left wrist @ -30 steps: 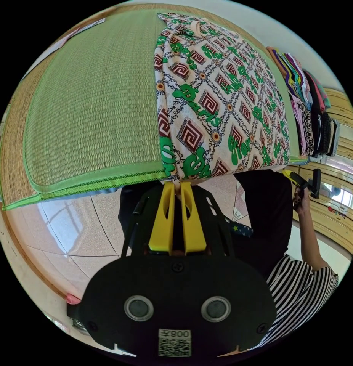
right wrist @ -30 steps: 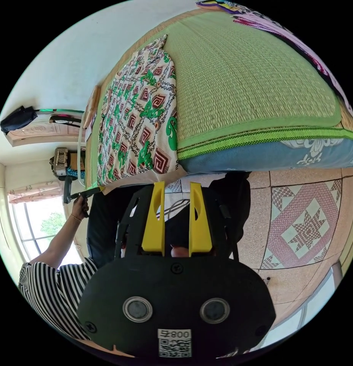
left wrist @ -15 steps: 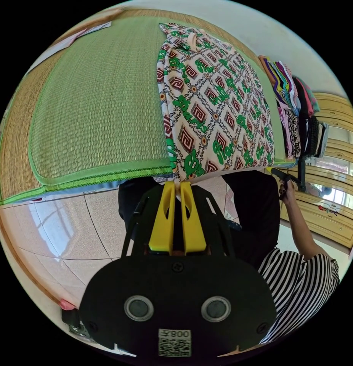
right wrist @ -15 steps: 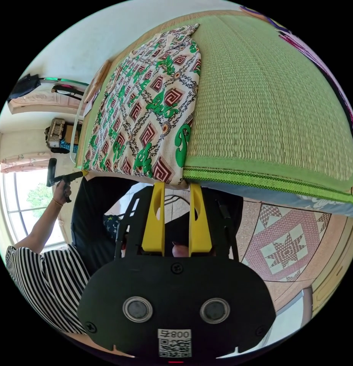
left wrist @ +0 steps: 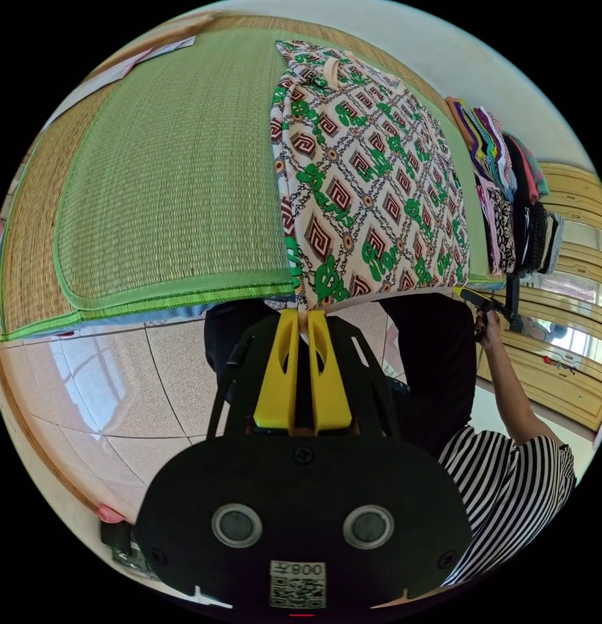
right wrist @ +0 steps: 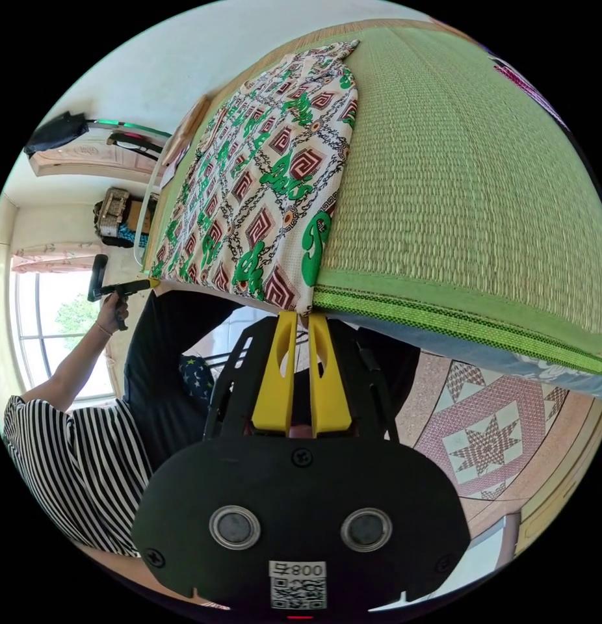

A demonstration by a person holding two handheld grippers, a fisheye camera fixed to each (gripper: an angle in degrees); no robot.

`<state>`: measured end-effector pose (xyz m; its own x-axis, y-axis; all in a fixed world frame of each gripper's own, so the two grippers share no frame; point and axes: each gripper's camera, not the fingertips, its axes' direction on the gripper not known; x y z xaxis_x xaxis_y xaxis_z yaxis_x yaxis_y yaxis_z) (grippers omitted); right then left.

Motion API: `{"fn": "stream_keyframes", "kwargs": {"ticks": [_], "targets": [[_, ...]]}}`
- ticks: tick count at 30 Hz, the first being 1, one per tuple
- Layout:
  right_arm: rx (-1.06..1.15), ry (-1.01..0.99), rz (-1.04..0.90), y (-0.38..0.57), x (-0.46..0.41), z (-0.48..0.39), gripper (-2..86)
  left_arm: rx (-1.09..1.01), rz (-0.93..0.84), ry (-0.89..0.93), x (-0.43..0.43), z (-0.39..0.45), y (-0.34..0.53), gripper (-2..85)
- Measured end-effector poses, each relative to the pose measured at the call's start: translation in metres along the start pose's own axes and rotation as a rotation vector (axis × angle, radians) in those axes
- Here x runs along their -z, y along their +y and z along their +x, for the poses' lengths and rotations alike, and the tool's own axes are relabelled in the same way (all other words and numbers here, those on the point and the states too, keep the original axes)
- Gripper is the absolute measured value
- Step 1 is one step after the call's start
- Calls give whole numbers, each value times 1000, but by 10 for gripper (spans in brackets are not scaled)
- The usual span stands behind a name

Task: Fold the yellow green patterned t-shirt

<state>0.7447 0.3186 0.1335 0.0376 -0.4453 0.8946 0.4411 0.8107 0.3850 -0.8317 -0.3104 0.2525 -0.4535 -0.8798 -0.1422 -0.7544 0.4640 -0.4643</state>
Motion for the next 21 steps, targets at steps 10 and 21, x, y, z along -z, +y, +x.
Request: {"fn": "stream_keyframes", "kwargs": {"ticks": [10,21], "targets": [[22,-52,3,-2,6,4,18,-5,13,17,5,-3,13,23],[23,-143,45,8,27,4,17,20,56,106,9,-22,42,23]]}}
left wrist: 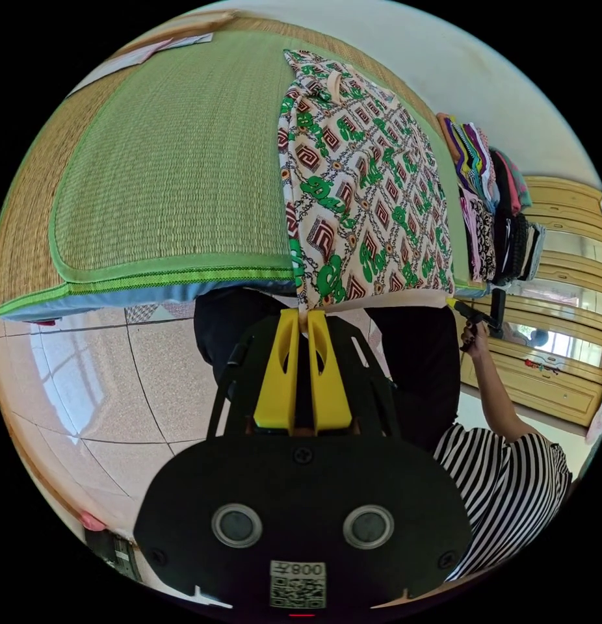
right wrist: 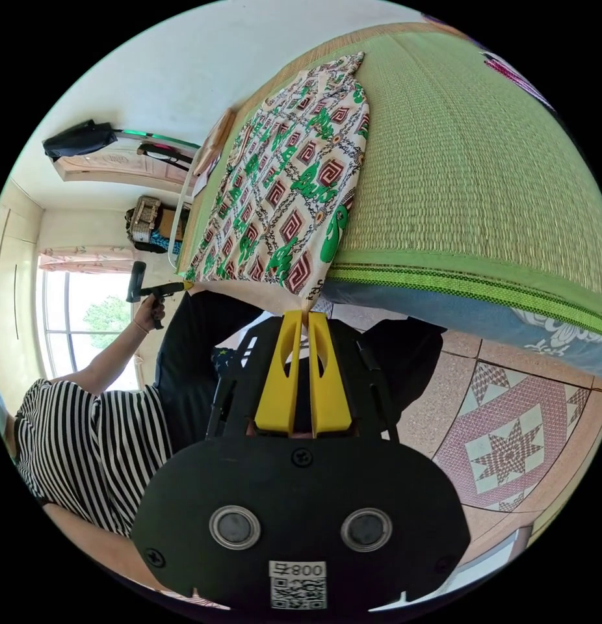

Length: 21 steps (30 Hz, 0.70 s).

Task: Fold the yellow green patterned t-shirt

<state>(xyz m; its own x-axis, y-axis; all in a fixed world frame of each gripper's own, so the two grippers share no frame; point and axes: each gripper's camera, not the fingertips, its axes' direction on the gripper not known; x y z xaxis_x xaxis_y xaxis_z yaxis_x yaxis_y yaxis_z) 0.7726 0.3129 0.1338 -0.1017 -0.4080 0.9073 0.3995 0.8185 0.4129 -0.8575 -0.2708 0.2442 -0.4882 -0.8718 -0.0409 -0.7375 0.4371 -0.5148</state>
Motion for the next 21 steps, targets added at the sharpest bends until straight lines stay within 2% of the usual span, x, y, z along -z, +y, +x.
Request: {"fn": "stream_keyframes", "kwargs": {"ticks": [5,11,16,21], "targets": [[-24,6,25,-6,1,-1,20,24,31,64,5,-12,13,23],[-115,64,20,-19,-9,11,37,25,31,60,12,-17,25,24],[-91,54,-12,-32,-18,7,69,23,28,49,16,-18,35,23],[-90,78,-44,-40,-21,5,51,24,20,38,19,-20,45,22]]}}
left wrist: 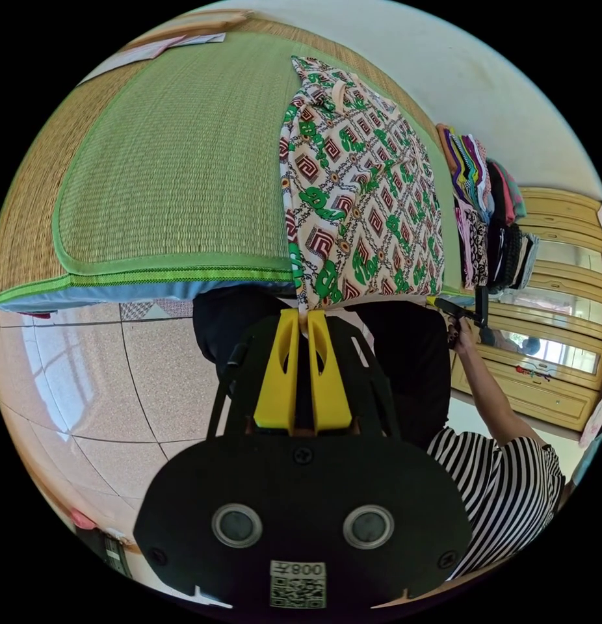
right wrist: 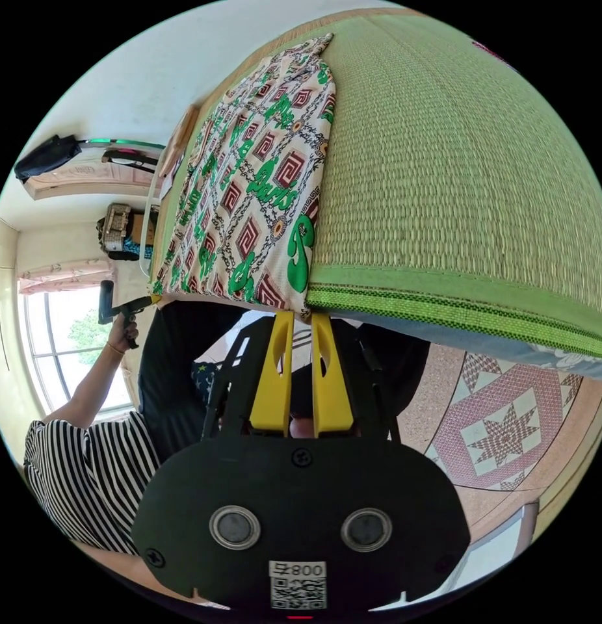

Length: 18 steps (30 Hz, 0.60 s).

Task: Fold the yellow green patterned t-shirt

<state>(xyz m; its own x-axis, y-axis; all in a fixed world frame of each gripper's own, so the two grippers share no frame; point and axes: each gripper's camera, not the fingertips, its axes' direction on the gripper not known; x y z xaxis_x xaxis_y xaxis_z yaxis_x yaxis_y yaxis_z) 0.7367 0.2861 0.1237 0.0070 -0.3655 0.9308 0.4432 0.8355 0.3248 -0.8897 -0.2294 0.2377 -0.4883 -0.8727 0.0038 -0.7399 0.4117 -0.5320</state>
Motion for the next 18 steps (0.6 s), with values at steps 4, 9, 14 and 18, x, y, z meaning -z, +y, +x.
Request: {"fn": "stream_keyframes", "kwargs": {"ticks": [4,9,14,18], "targets": [[13,-29,3,4,3,-1,24,-10,-6,-8,5,-2,11,22],[36,-111,2,16,11,-3,15,-24,8,7,14,-7,29,22],[72,-222,45,43,36,-7,10,-38,26,57,25,-19,57,22],[114,-291,68,65,56,-16,7,-48,38,103,33,-29,81,22]]}}
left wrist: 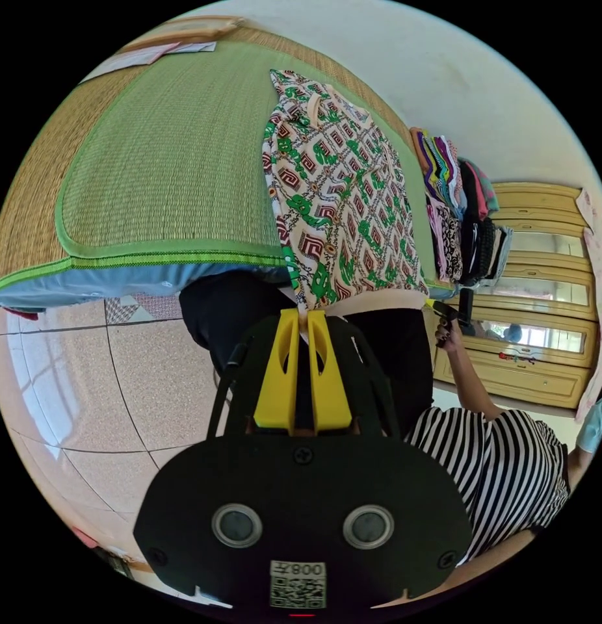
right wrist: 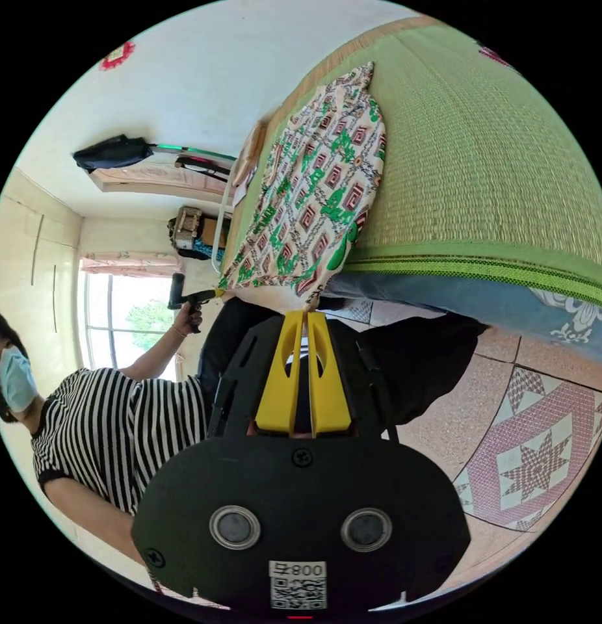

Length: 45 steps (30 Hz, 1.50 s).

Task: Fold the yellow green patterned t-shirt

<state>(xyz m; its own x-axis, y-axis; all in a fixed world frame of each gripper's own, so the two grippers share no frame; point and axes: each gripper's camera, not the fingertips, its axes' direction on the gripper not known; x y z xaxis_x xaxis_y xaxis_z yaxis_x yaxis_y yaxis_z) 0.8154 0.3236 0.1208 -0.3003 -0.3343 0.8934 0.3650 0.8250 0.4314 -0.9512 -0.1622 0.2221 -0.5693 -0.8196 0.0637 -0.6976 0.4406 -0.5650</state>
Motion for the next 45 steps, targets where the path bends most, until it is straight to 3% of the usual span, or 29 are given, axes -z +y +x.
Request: {"fn": "stream_keyframes", "kwargs": {"ticks": [17,45], "targets": [[138,-203,152,98,42,-82,4,-36,104,257,51,-41,123,22],[152,-213,263,171,1,-140,4,-91,184,462,79,-80,227,25]]}}
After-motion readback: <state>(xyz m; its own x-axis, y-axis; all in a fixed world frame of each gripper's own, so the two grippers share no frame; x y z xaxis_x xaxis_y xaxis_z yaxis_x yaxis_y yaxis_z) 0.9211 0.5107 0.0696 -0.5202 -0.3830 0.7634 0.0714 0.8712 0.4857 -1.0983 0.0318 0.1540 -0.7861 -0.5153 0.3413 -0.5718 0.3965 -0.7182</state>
